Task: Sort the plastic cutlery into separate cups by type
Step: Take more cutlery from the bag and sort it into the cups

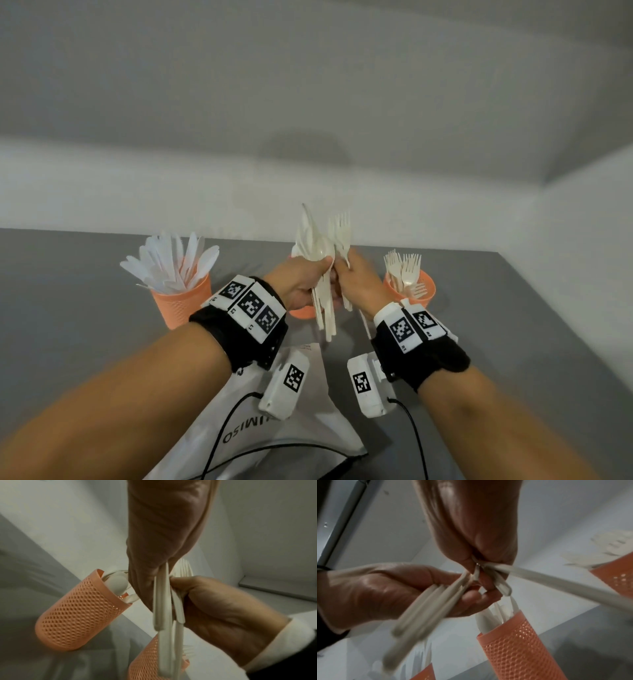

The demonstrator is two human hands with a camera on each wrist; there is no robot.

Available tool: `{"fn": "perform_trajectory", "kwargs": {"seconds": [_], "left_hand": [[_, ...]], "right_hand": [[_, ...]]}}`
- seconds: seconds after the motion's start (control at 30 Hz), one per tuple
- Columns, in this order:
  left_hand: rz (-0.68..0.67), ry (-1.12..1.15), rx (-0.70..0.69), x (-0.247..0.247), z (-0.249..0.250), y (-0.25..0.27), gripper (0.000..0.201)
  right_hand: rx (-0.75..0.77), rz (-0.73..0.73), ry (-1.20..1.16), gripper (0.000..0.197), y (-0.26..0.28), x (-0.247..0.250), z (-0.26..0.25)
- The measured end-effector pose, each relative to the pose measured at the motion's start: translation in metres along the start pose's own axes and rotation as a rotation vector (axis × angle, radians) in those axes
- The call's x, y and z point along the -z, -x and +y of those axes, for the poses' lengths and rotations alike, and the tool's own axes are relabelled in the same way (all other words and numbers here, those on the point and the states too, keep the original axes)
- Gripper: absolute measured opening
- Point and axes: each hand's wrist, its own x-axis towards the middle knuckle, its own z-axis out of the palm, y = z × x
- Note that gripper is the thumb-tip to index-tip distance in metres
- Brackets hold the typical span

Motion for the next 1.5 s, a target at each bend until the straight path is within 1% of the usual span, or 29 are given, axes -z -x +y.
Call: {"fn": "perform_trajectory", "kwargs": {"seconds": [0.03, 0.1, 0.17, 0.23, 0.3, 0.37, 0.4, 0.47, 0.53, 0.6, 0.63, 0.73, 0.8, 0.87, 0.9, 0.93, 1.03, 1.1, 1.17, 1.23, 1.3, 1.37, 1.43, 1.5], "left_hand": [[-0.007, -0.039, 0.028, -0.002, 0.0, -0.002, 0.032], [0.006, -0.06, 0.046, -0.006, -0.001, -0.009, 0.029], [0.042, -0.047, 0.013, -0.011, -0.001, -0.013, 0.025], [0.035, -0.038, -0.054, -0.013, 0.001, -0.018, 0.026], [-0.016, -0.019, -0.119, -0.013, 0.003, -0.023, 0.027], [-0.078, -0.001, -0.184, -0.01, 0.005, -0.026, 0.023], [-0.11, 0.0, -0.214, -0.008, 0.006, -0.027, 0.018], [-0.164, -0.018, -0.249, -0.005, 0.009, -0.027, 0.011], [-0.198, -0.054, -0.258, -0.002, 0.01, -0.026, 0.012], [-0.23, -0.099, -0.266, 0.001, 0.01, -0.026, 0.015], [-0.241, -0.111, -0.267, 0.002, 0.009, -0.026, 0.016], [-0.264, -0.1, -0.269, 0.005, 0.006, -0.028, 0.017], [-0.283, -0.095, -0.271, 0.007, 0.005, -0.029, 0.017], [-0.305, -0.105, -0.26, 0.007, 0.005, -0.03, 0.018], [-0.319, -0.109, -0.259, 0.006, 0.004, -0.029, 0.017], [-0.334, -0.112, -0.263, 0.007, 0.004, -0.028, 0.015], [-0.382, -0.138, -0.275, 0.009, 0.002, -0.027, 0.017], [-0.41, -0.151, -0.285, 0.01, 0.001, -0.026, 0.021], [-0.417, -0.155, -0.293, 0.01, -0.001, -0.026, 0.023], [-0.407, -0.162, -0.289, 0.009, -0.002, -0.025, 0.023], [-0.384, -0.175, -0.276, 0.006, -0.005, -0.025, 0.021], [-0.35, -0.198, -0.271, 0.004, -0.007, -0.024, 0.018], [-0.321, -0.22, -0.28, 0.002, -0.009, -0.023, 0.017], [-0.312, -0.233, -0.281, 0.002, -0.01, -0.02, 0.018]], "right_hand": [[-0.013, 0.04, -0.011, 0.02, -0.001, 0.006, 0.003], [-0.01, 0.132, -0.13, 0.009, -0.006, 0.023, 0.006], [0.033, 0.258, -0.273, 0.005, -0.011, 0.048, 0.004], [0.097, 0.421, -0.376, 0.006, -0.017, 0.076, 0.005], [0.197, 0.563, -0.423, 0.009, -0.024, 0.1, 0.01], [0.261, 0.644, -0.419, 0.014, -0.031, 0.113, 0.024], [0.26, 0.647, -0.397, 0.017, -0.033, 0.116, 0.032], [0.179, 0.572, -0.341, 0.02, -0.038, 0.111, 0.053], [0.05, 0.447, -0.309, 0.014, -0.04, 0.102, 0.072], [-0.017, 0.378, -0.343, 0.02, -0.042, 0.095, 0.085], [-0.032, 0.365, -0.346, 0.021, -0.043, 0.094, 0.088], [-0.081, 0.344, -0.232, 0.013, -0.047, 0.094, 0.093], [-0.105, 0.362, -0.195, 0.014, -0.048, 0.093, 0.095], [-0.071, 0.45, -0.269, 0.02, -0.045, 0.092, 0.098], [-0.05, 0.487, -0.32, 0.02, -0.043, 0.092, 0.099], [-0.045, 0.497, -0.353, 0.02, -0.042, 0.092, 0.1], [-0.047, 0.46, -0.352, 0.032, -0.038, 0.092, 0.102], [-0.019, 0.472, -0.313, 0.028, -0.035, 0.092, 0.097], [0.072, 0.524, -0.252, 0.023, -0.031, 0.092, 0.085], [0.211, 0.539, -0.197, 0.02, -0.026, 0.09, 0.064], [0.306, 0.488, -0.185, 0.012, -0.018, 0.082, 0.036], [0.354, 0.374, -0.186, 0.009, -0.009, 0.068, 0.012], [0.328, 0.252, -0.11, 0.011, -0.004, 0.049, 0.0], [0.245, 0.208, 0.028, 0.009, -0.006, 0.035, 0.001]]}}
